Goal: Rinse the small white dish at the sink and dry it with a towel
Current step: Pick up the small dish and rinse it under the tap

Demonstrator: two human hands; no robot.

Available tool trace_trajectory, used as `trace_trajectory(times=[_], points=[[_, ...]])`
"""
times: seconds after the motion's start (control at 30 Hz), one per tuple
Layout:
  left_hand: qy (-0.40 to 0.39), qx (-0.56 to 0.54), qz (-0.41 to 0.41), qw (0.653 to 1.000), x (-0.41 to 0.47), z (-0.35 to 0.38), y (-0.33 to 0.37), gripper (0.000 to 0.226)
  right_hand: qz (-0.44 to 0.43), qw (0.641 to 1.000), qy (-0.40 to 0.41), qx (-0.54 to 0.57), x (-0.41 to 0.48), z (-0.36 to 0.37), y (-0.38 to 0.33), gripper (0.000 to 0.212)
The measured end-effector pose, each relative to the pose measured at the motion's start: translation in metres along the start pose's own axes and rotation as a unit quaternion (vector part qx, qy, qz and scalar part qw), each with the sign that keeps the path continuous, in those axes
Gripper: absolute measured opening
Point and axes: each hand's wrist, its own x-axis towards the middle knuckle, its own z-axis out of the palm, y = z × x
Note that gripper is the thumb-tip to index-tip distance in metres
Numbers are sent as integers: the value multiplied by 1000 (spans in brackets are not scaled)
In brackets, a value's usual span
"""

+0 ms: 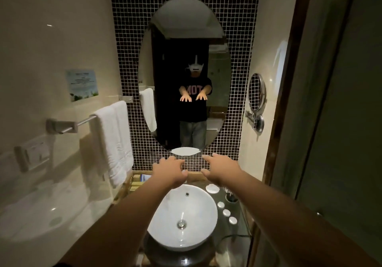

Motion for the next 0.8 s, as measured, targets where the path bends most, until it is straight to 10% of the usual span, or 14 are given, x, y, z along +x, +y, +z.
trace_trajectory(times=[0.8], points=[[-84,-7,50,995,279,128,-60,60,27,995,-96,-17,281,105,45,59]])
